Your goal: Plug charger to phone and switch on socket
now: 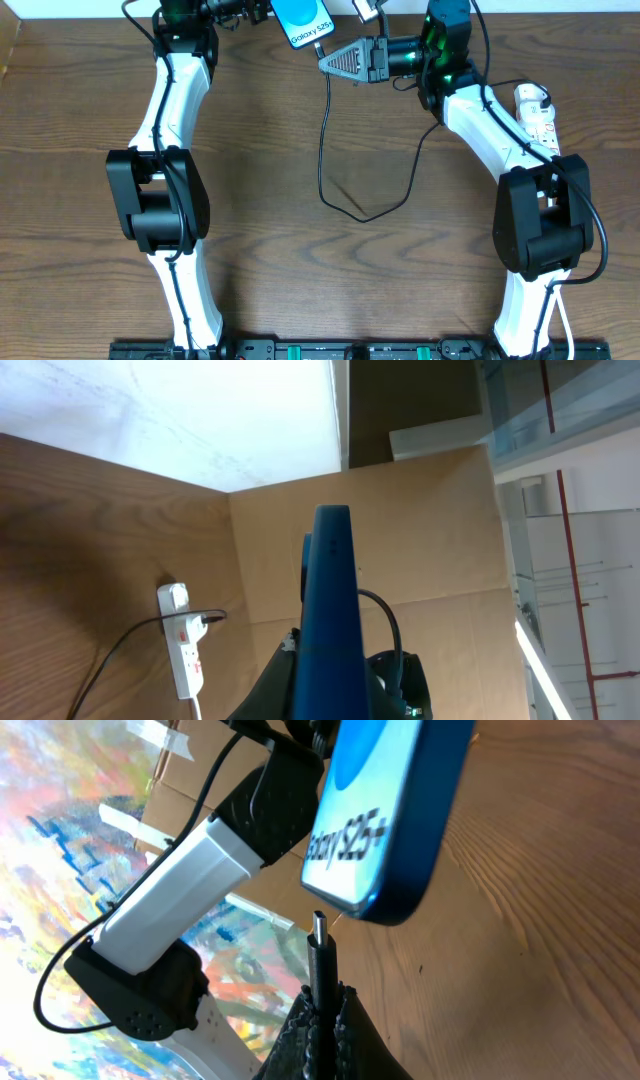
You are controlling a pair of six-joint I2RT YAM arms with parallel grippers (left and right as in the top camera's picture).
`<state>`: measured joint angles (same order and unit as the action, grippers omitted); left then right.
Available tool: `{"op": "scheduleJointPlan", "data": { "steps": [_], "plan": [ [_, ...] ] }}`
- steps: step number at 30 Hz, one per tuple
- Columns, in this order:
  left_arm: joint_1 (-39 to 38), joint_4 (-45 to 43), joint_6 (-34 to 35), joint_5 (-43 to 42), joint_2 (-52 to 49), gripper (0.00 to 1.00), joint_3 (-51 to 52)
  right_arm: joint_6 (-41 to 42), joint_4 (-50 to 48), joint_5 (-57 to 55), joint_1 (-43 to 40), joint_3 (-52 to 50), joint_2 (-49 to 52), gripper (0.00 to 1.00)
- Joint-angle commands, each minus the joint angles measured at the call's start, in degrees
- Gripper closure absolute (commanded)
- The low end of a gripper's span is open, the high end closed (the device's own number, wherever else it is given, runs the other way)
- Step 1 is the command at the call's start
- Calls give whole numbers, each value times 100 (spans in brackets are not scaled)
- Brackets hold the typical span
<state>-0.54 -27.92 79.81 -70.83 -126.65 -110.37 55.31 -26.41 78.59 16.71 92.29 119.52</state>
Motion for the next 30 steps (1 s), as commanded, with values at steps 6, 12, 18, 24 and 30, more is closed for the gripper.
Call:
{"op": "scheduleJointPlan", "data": {
  "steps": [6, 12, 18, 24, 30],
  "plan": [
    [-48, -70, -28, -223, 170, 93, -85, 39, 55, -114, -11, 74, -4, 99],
    [-59, -70, -33, -223, 170, 93, -85, 42, 57, -136, -11, 74, -4, 99],
    [-59, -70, -271, -411, 170, 92, -85, 37, 337, -328, 24, 74, -4, 99],
    [-59, -70, -387, -531, 170, 93, -85, 37, 334, -374, 118, 74, -4, 99],
    [-76, -68, -892, -964, 170, 92, -85, 37, 334, -461, 151, 74, -4, 99]
  ]
}}
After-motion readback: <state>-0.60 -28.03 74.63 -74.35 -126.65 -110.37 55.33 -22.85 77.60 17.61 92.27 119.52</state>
